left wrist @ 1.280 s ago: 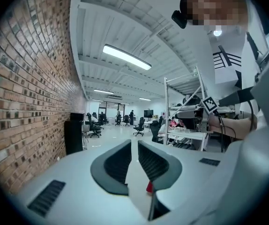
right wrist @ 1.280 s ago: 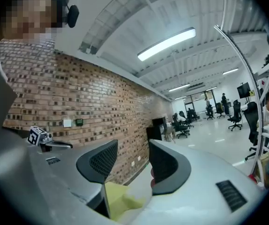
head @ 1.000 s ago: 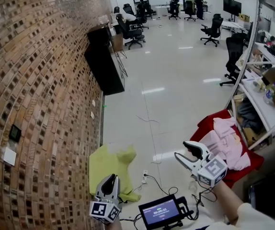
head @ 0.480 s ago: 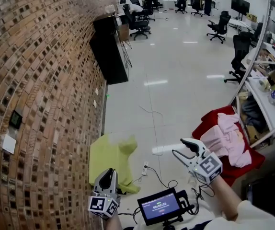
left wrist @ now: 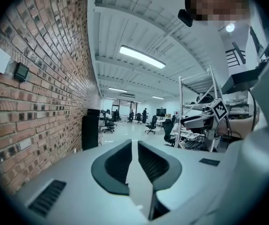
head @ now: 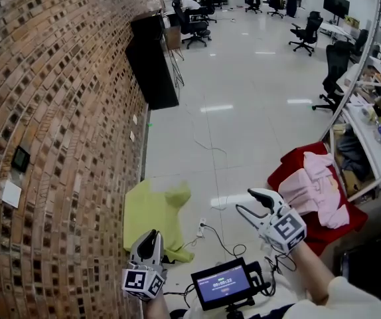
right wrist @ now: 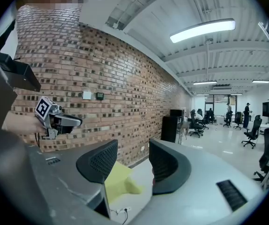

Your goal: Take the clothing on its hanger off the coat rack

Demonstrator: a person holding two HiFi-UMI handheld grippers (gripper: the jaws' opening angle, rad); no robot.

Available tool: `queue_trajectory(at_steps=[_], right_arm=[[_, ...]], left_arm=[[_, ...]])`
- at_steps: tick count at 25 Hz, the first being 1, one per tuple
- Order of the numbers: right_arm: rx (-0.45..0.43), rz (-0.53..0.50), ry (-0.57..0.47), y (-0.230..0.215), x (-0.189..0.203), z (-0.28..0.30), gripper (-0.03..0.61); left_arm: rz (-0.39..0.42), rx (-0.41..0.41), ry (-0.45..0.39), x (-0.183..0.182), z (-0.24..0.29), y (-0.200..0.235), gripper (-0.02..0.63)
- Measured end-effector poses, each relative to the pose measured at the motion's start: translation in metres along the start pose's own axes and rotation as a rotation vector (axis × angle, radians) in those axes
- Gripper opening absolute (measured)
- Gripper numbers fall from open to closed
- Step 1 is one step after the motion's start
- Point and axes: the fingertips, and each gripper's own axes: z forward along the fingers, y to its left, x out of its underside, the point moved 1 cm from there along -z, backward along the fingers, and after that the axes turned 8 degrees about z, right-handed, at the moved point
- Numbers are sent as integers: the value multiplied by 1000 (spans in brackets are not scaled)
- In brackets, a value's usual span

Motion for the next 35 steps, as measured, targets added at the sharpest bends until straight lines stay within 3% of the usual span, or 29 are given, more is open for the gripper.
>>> queue_trajectory(at_steps=[21, 30, 35], right_arm=[[4, 91, 27, 4, 33, -19, 188], [0, 121, 4, 12, 34, -12, 147], [55, 81, -14, 14, 31, -13, 107]], left_arm=[[-22, -13, 23, 24, -20, -17, 46], [-38, -42, 37, 36, -42, -15, 46], [-42, -57, 39, 37, -54, -14, 46]])
